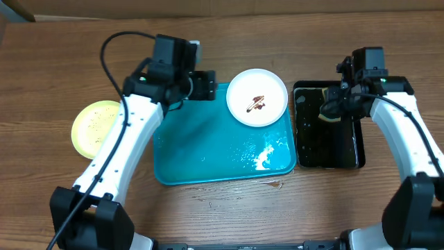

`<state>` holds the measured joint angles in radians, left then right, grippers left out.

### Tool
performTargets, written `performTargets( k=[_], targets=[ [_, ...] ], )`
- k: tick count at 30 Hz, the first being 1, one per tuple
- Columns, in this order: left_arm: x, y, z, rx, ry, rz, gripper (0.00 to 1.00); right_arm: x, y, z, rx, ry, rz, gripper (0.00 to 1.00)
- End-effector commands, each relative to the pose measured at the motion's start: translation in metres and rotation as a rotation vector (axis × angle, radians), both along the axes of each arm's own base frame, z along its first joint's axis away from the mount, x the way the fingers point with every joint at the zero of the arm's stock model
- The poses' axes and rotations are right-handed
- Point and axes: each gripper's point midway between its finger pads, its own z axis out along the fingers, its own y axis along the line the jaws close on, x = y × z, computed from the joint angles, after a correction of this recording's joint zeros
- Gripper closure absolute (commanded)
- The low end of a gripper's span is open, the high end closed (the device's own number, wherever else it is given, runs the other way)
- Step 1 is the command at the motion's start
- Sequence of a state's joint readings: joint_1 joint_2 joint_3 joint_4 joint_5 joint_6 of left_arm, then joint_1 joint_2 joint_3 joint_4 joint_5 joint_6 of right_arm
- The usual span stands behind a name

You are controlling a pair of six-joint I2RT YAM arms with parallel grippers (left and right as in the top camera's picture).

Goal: Clean dirty plates on tray and stack at the side
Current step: 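Grip the white sauce-stained plate rim with left gripper, pull it forward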

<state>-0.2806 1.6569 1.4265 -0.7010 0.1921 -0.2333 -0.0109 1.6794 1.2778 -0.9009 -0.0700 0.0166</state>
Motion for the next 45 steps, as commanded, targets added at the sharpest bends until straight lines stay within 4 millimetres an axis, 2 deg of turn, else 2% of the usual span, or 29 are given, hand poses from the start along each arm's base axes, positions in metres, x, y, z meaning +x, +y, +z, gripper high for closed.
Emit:
performTargets(
  k=[1, 7, 15, 23, 26, 27, 31, 32, 36, 38, 45],
  targets=[
    [0.003, -0.018, -0.013, -0.018, 0.016, -0.023, 0.15, -0.006, -0.001, -0.028, -0.015, 0.084, 0.023, 0.96],
    [0.009, -0.038, -0.042, -0.026, 0.062, -0.043, 0.13, -0.014, -0.001, -0.060, -0.012, 0.191, 0.021, 0.96],
    [0.013, -0.069, -0.087, -0.051, 0.117, -0.111, 0.11, -0.020, 0.002, -0.087, 0.005, 0.266, 0.023, 0.96],
    [0.015, -0.084, -0.124, -0.045, 0.160, -0.122, 0.10, -0.031, 0.002, -0.115, 0.008, 0.356, 0.019, 0.95],
    [0.015, -0.084, -0.136, -0.045, 0.185, -0.106, 0.17, -0.032, 0.002, -0.115, 0.007, 0.362, 0.020, 0.95],
    [0.015, -0.084, -0.137, -0.046, 0.188, -0.105, 0.20, -0.033, 0.002, -0.115, 0.007, 0.363, 0.019, 0.95],
    [0.014, -0.084, -0.138, -0.045, 0.192, -0.103, 0.48, -0.033, 0.002, -0.115, 0.007, 0.366, 0.020, 0.95],
    [0.014, -0.084, -0.138, -0.043, 0.195, -0.102, 0.52, -0.033, 0.002, -0.115, 0.007, 0.367, 0.019, 0.95],
    [0.009, -0.075, -0.144, -0.003, 0.221, -0.083, 0.52, -0.036, 0.002, -0.115, 0.008, 0.376, 0.019, 0.95],
    [0.008, -0.069, -0.147, 0.029, 0.228, -0.066, 0.40, -0.037, 0.002, -0.115, 0.008, 0.379, 0.020, 0.95],
    [0.013, -0.064, -0.147, 0.058, 0.204, -0.044, 0.38, -0.037, 0.002, -0.115, 0.008, 0.383, 0.020, 0.95]
  ],
)
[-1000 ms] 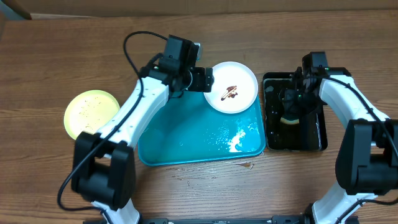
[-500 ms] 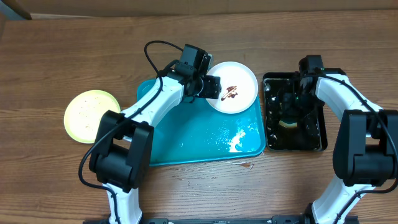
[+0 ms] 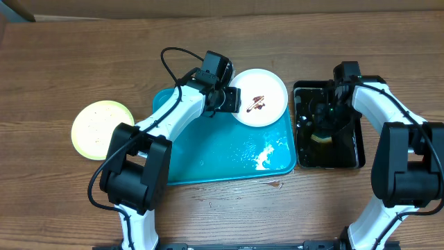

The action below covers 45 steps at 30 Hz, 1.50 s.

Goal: Clean dirty plates on tray and stack at the side
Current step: 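Grip the white sauce-stained plate rim with left gripper, pull it forward, then dip the sponge in the black tray water with right gripper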

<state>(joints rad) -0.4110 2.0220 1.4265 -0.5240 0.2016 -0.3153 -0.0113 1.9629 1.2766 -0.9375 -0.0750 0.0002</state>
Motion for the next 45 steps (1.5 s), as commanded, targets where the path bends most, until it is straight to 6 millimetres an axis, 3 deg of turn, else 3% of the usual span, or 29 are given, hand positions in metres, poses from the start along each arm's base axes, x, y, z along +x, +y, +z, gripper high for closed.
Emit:
performTargets(
  k=[1, 10, 15, 17, 19, 21, 22, 29, 37, 43, 45],
  targets=[
    [0.004, 0.007, -0.008, 0.047, -0.013, 0.024, 0.38, -0.011, 0.001, -0.016, 0.002, 0.063, 0.003, 0.95],
    [0.023, 0.003, -0.014, 0.038, -0.080, 0.036, 0.37, -0.012, 0.001, -0.016, 0.002, 0.067, 0.003, 0.95],
    [0.022, 0.002, -0.032, 0.042, -0.053, 0.035, 0.40, -0.012, 0.001, -0.016, 0.002, 0.067, 0.003, 0.95],
    [0.020, 0.003, -0.037, 0.051, -0.036, 0.034, 0.49, -0.012, 0.001, -0.016, 0.002, 0.067, 0.003, 0.95],
    [0.019, 0.004, -0.039, 0.054, -0.030, 0.035, 0.67, -0.012, 0.001, -0.016, 0.002, 0.067, 0.003, 0.95],
    [0.017, 0.006, -0.039, 0.058, -0.019, 0.037, 0.91, -0.012, 0.001, -0.016, 0.002, 0.066, 0.003, 0.95],
    [0.013, 0.008, -0.040, 0.065, -0.004, 0.038, 0.96, -0.012, 0.001, -0.016, 0.001, 0.066, 0.003, 0.95],
    [-0.023, 0.037, -0.046, 0.153, 0.159, 0.075, 0.96, -0.012, 0.001, -0.016, 0.002, 0.067, 0.003, 0.95],
    [-0.057, 0.064, -0.027, 0.204, 0.298, 0.162, 0.96, -0.026, 0.007, -0.010, 0.036, 0.126, 0.001, 0.96],
    [-0.083, 0.074, -0.027, 0.248, 0.403, 0.185, 0.96, -0.001, 0.015, 0.031, 0.088, -0.007, -0.024, 0.96],
    [-0.086, 0.076, -0.027, 0.254, 0.417, 0.185, 0.96, 0.009, 0.016, 0.051, 0.086, -0.073, -0.018, 0.87]
  ],
)
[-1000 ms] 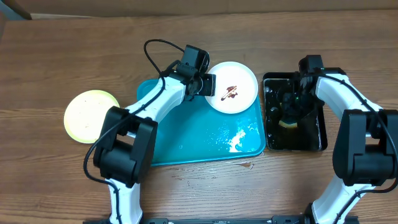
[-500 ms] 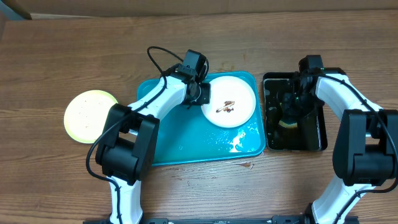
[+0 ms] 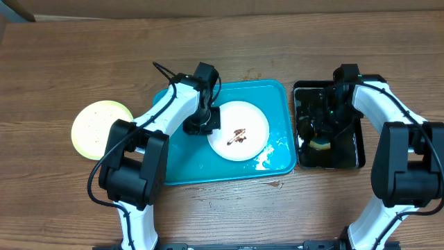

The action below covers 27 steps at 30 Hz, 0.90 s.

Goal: Clean dirty plates on tray and stack at the side
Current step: 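Dip the sponge in the black tray water with right gripper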

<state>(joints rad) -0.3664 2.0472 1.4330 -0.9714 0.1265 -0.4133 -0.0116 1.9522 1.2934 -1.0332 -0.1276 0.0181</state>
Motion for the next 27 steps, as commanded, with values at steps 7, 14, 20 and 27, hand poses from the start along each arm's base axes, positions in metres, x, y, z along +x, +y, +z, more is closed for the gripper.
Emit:
performTargets(
  k=[7, 14, 20, 27],
  targets=[
    [-0.004, 0.007, 0.007, 0.030, -0.004, 0.022, 0.96, 0.006, 0.007, 0.054, 0.031, -0.100, -0.003, 0.60],
    [-0.004, 0.007, 0.007, 0.030, -0.003, 0.021, 0.96, -0.003, 0.009, 0.046, 0.030, -0.068, 0.003, 0.59],
    [-0.004, 0.007, 0.007, 0.031, -0.003, 0.021, 0.96, -0.001, 0.008, 0.024, 0.020, -0.103, 0.001, 0.59],
    [-0.004, 0.007, 0.007, 0.030, -0.004, 0.022, 0.96, -0.002, 0.002, 0.004, -0.015, -0.131, -0.032, 0.63]
  ],
)
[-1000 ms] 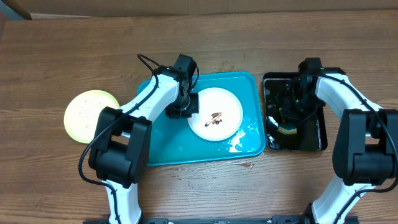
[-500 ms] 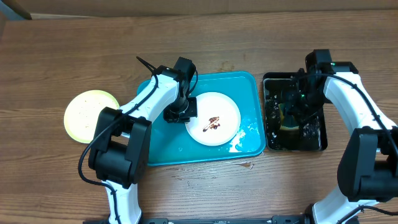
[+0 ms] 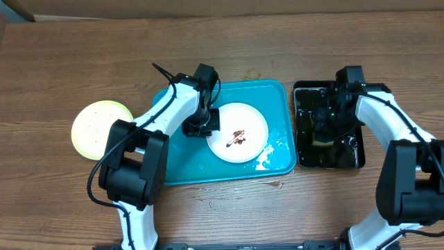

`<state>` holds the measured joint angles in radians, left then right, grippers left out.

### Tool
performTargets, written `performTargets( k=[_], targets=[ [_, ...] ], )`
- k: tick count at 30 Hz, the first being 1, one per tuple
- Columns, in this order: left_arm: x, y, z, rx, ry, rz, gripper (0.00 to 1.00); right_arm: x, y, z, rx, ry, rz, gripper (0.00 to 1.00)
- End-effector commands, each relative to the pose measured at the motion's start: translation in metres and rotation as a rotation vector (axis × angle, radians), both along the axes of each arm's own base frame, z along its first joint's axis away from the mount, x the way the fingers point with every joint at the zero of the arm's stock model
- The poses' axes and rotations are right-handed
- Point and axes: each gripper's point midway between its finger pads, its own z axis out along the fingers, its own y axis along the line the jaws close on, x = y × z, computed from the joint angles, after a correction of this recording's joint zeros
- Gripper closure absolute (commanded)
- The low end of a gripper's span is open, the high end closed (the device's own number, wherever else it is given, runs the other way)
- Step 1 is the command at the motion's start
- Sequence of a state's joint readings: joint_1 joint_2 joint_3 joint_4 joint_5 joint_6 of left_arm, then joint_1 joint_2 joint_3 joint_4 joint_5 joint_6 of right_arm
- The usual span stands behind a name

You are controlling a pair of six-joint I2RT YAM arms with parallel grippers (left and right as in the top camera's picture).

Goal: Clean dirty plates on tray and stack at the side
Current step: 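Dip the sponge in the black tray water with right gripper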

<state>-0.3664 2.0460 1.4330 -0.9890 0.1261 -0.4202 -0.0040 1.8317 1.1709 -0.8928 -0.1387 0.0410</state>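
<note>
A white plate (image 3: pixel 243 119) with a brown smear (image 3: pixel 236 137) lies in the middle of the teal tray (image 3: pixel 229 172). My left gripper (image 3: pixel 209 125) sits at the plate's left rim, seemingly shut on it. A clean yellow-green plate (image 3: pixel 102 129) rests on the table left of the tray. My right gripper (image 3: pixel 325 117) reaches down into the black tub (image 3: pixel 361 154) just above a yellow sponge (image 3: pixel 321 139); its fingers are lost against the dark tub.
White foam or water (image 3: pixel 267 156) pools in the tray's front right corner. A small brown spot (image 3: pixel 277 184) marks the wooden table by the tray's front edge. The black tub stands close against the tray's right side.
The white plate and my left gripper are almost where they were. My right arm has shifted slightly to the right over the tub, with the sponge still below it.
First the white plate lay on the tray's far right corner, my left gripper at the tray's far left. Then the left gripper was at the plate's rim. Later the plate lay mid-tray with the gripper on it. My right gripper stayed in the tub near the sponge.
</note>
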Motion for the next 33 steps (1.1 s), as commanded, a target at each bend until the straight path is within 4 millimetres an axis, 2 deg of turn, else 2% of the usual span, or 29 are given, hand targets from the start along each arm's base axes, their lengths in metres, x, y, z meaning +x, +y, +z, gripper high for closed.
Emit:
performTargets(
  k=[1, 3, 7, 10, 17, 18, 23, 31, 33],
  targets=[
    [0.001, 0.005, 0.007, 0.023, -0.022, 0.015, 0.96, -0.007, -0.003, -0.012, -0.025, 0.004, -0.020, 0.64],
    [0.002, 0.005, 0.006, 0.022, -0.026, 0.015, 0.96, -0.011, -0.006, -0.020, -0.042, 0.004, -0.022, 0.68],
    [0.002, 0.005, 0.006, 0.021, -0.027, 0.015, 0.96, -0.016, -0.023, -0.033, -0.137, -0.005, -0.052, 0.70],
    [0.002, 0.005, 0.006, 0.021, -0.026, 0.015, 0.96, -0.018, -0.031, -0.038, -0.185, -0.009, -0.080, 0.76],
    [0.002, 0.005, 0.006, 0.021, -0.027, 0.015, 0.96, -0.019, -0.025, -0.038, -0.149, -0.004, -0.083, 0.96],
    [0.002, 0.005, 0.006, 0.021, -0.027, 0.015, 0.96, -0.019, -0.022, -0.036, -0.134, 0.000, -0.081, 0.96],
    [0.002, 0.005, 0.006, 0.021, -0.027, 0.015, 0.96, -0.017, -0.022, -0.023, -0.133, 0.026, -0.080, 0.96],
    [0.002, 0.005, 0.006, 0.021, -0.026, 0.015, 0.96, -0.003, -0.022, 0.019, -0.131, 0.033, -0.097, 0.96],
    [0.002, 0.005, 0.006, 0.021, -0.026, 0.015, 0.96, -0.004, -0.021, 0.024, -0.130, 0.041, -0.109, 0.96]
  ],
)
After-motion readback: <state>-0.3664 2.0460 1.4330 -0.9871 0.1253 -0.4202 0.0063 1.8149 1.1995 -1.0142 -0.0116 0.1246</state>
